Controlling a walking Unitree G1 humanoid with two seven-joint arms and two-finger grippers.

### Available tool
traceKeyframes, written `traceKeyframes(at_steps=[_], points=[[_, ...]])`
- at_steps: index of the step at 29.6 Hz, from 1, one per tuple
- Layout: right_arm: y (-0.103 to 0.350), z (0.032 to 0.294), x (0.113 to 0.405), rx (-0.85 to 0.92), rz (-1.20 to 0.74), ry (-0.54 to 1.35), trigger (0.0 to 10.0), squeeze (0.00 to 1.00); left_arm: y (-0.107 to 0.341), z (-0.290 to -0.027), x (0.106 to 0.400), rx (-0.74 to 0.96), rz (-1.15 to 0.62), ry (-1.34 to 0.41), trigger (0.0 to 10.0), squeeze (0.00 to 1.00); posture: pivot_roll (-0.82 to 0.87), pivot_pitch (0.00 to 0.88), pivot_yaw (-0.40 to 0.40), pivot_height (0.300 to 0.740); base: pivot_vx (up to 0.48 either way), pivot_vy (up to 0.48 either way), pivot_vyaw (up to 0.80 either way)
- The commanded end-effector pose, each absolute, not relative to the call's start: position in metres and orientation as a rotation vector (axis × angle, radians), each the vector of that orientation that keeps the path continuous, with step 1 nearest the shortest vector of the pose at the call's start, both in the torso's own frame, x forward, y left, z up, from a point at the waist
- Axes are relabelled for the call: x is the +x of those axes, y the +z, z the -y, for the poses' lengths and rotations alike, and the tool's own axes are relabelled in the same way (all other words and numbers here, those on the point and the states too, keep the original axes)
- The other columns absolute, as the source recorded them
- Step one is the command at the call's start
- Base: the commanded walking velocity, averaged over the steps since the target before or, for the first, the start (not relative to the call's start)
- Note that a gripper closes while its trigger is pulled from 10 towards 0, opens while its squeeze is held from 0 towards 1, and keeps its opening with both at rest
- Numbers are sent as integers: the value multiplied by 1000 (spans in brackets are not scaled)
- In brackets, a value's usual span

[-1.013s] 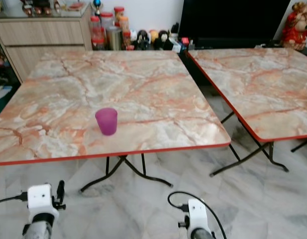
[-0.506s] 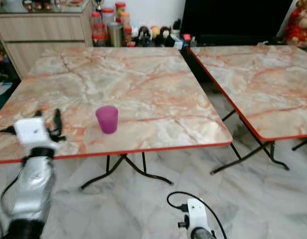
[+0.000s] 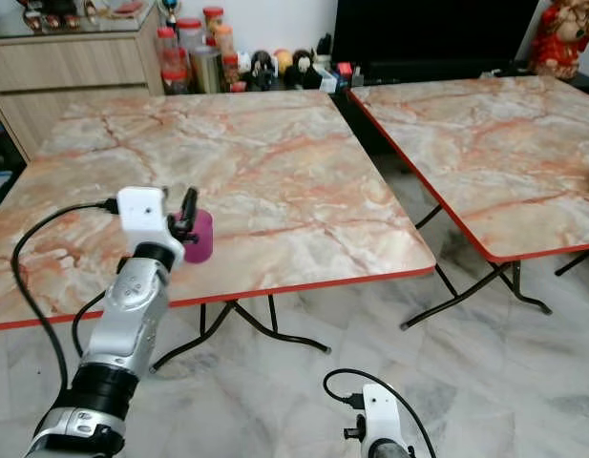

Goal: Setting the table

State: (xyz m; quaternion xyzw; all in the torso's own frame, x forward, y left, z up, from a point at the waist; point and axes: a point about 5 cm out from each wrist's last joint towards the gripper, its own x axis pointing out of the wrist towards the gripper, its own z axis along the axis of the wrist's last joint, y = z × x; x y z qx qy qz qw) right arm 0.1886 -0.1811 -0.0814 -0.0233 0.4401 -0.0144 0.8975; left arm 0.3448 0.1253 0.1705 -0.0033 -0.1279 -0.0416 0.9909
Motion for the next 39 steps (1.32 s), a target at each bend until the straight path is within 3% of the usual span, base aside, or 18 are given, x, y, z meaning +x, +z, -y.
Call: traceKeyframes(at_steps=[1, 17, 29, 36, 37, 38, 39], points=[[-79, 179, 193, -51, -901, -27, 10000, 0, 169, -126, 348, -2, 234, -82, 10000, 0, 39, 0, -40, 701, 356, 0, 0], [-80, 176, 192, -58, -907, -15, 10000, 0, 174, -134, 350, -2, 244, -60, 10000, 0, 40, 0, -40, 701, 334, 0, 0], [-81, 177, 191, -66, -913, -14, 10000, 0, 174, -194, 348, 47, 128, 77, 10000, 0, 48, 0, -43, 701, 0, 0, 0], [-80, 176, 193, -67, -910, -9, 10000, 0, 182, -200, 351, 52, 93, 61, 10000, 0, 53, 0, -47, 701, 0, 0, 0], [-79, 176, 194, -68, -908, -7, 10000, 0, 187, -198, 354, 38, 62, 20, 10000, 31, 50, 0, -47, 701, 0, 0, 0], [-79, 176, 194, -69, -907, -7, 10000, 0, 189, -195, 355, 43, 52, -14, 10000, 749, 48, 0, -47, 701, 0, 0, 0], [-79, 177, 194, -70, -907, -7, 10000, 0, 190, -189, 355, 53, 35, -67, 10000, 1000, 48, 0, -47, 701, 0, 0, 0]])
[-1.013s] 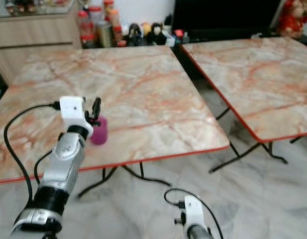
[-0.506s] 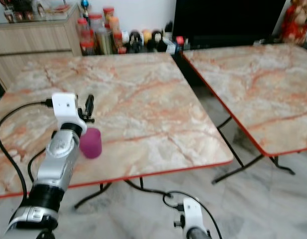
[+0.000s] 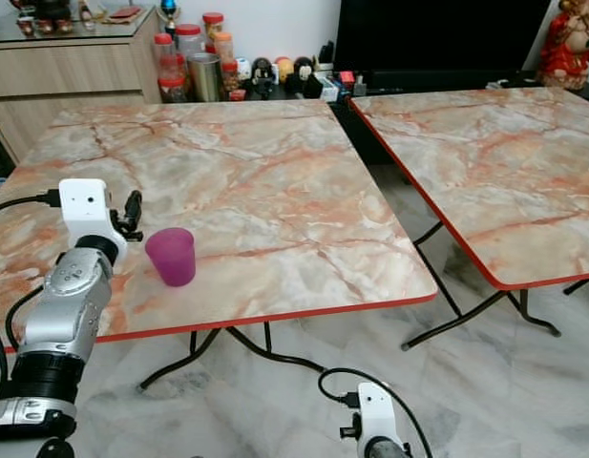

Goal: Setting the table

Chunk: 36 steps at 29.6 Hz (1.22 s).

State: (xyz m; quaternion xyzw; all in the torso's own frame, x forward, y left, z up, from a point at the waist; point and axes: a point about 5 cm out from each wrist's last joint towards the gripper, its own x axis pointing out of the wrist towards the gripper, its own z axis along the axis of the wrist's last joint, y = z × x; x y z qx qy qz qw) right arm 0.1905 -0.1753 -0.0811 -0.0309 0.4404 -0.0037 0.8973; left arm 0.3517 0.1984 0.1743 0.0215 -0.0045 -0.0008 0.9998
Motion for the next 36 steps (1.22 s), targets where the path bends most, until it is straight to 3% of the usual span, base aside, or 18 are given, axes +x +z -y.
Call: traceKeyframes(at_steps=[1, 9, 10, 21, 36], points=[[-79, 177, 194, -71, -907, -7, 10000, 0, 191, -185, 354, 60, 26, -92, 10000, 1000, 47, 0, -48, 701, 0, 0, 0], [-79, 177, 194, -76, -909, -5, 10000, 0, 189, -178, 352, 81, -25, -134, 10000, 1000, 49, 0, -48, 701, 0, 0, 0], [-79, 177, 194, -77, -910, -2, 10000, 0, 188, -177, 351, 91, -37, -139, 10000, 0, 51, 0, -46, 701, 0, 0, 0], [-79, 174, 194, -78, -908, 10, 10000, 0, 176, -193, 350, 126, -166, -92, 10000, 0, 52, 0, -42, 701, 0, 0, 0], [-79, 174, 194, -80, -908, 14, 10000, 0, 171, -191, 349, 130, -230, -114, 10000, 0, 49, 0, -45, 701, 0, 0, 0]])
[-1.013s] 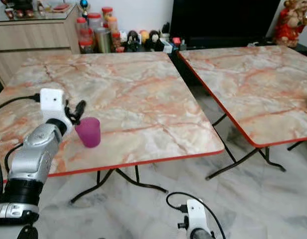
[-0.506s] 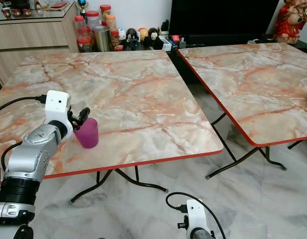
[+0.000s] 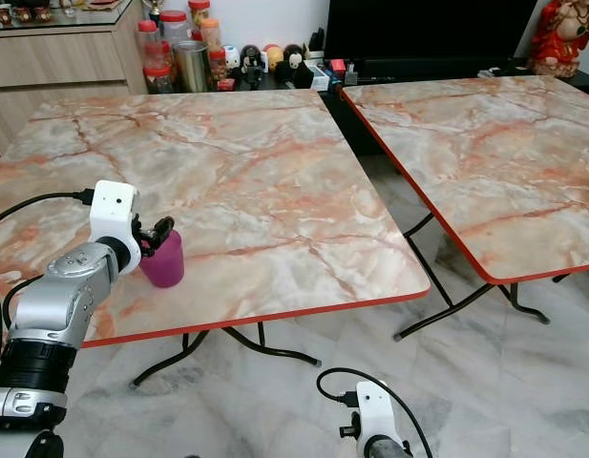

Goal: Setting the table

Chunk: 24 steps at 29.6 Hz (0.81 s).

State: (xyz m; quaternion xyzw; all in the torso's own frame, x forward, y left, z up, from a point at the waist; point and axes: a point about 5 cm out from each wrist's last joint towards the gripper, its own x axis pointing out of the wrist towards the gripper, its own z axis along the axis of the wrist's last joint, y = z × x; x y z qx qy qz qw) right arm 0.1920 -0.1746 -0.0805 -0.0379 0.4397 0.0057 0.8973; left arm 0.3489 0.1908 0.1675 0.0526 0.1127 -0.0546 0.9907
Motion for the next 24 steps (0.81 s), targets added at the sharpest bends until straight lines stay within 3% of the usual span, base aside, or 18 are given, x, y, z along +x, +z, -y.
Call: traceKeyframes(at_steps=[1, 10, 24], points=[[-80, 174, 194, -79, -909, 13, 10000, 0, 173, -193, 349, 125, -226, -110, 10000, 0, 49, 0, -45, 701, 0, 0, 0], [-81, 174, 192, -77, -916, 13, 10000, 0, 180, -209, 342, 125, -215, -84, 10000, 0, 58, 0, -53, 701, 0, 0, 0], [-79, 175, 195, -80, -910, 14, 10000, 0, 169, -209, 337, 138, -279, -121, 10000, 0, 52, 0, -59, 701, 0, 0, 0]])
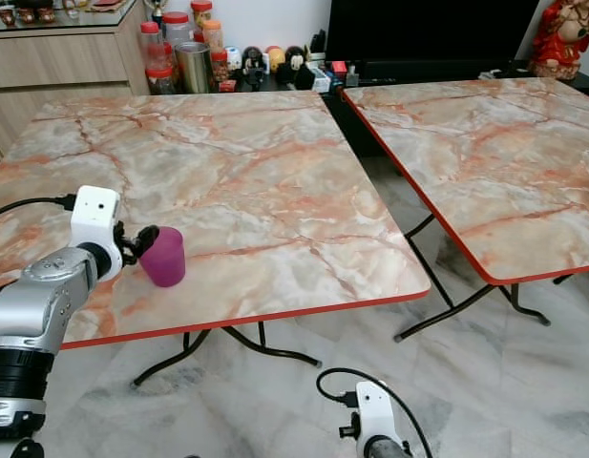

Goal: Setting the table

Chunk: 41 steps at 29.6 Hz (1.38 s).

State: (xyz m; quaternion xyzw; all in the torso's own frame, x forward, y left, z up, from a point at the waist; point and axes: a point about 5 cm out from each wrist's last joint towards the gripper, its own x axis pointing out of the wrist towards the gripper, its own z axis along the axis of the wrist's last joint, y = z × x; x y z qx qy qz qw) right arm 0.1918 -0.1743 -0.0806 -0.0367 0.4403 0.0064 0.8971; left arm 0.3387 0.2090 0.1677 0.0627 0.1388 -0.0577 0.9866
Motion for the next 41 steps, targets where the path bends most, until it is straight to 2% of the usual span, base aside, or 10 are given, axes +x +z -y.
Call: traceKeyframes(at_steps=[1, 12, 13, 14, 15, 16, 17, 22, 23, 41], points=[[-79, 175, 195, -80, -910, 14, 10000, 0, 169, -209, 337, 138, -279, -121, 10000, 0, 52, 0, -59, 701, 0, 0, 0], [-80, 176, 194, -84, -913, 15, 10000, 0, 159, -201, 336, 144, -322, -151, 10000, 0, 47, 0, -61, 701, 0, 0, 0], [-80, 176, 193, -84, -913, 15, 10000, 0, 159, -201, 336, 144, -323, -152, 9647, 0, 47, 0, -61, 701, 0, 0, 0], [-80, 176, 194, -84, -913, 15, 10000, 0, 158, -200, 336, 144, -324, -155, 5765, 0, 47, 0, -61, 701, 0, 0, 0], [-80, 176, 194, -84, -913, 15, 10000, 0, 158, -200, 336, 144, -324, -155, 5765, 0, 47, 0, -61, 701, 0, 0, 0], [-80, 176, 194, -85, -913, 16, 10000, 0, 158, -200, 336, 143, -325, -156, 2353, 0, 47, 0, -61, 701, 0, 0, 0], [-80, 176, 194, -85, -912, 16, 10000, 0, 158, -200, 336, 144, -325, -156, 902, 0, 49, 0, -62, 701, 0, 0, 0], [-79, 176, 194, -85, -911, 18, 10000, 0, 157, -199, 336, 148, -327, -157, 824, 0, 48, 0, -61, 701, 0, 0, 0], [-79, 176, 195, -84, -910, 17, 10000, 0, 157, -199, 336, 148, -328, -159, 0, 0, 48, 0, -61, 701, 0, 0, 0], [-79, 176, 195, -84, -911, 16, 10000, 0, 156, -196, 335, 152, -332, -179, 0, 0, 48, 0, -61, 701, 0, 0, 0]])
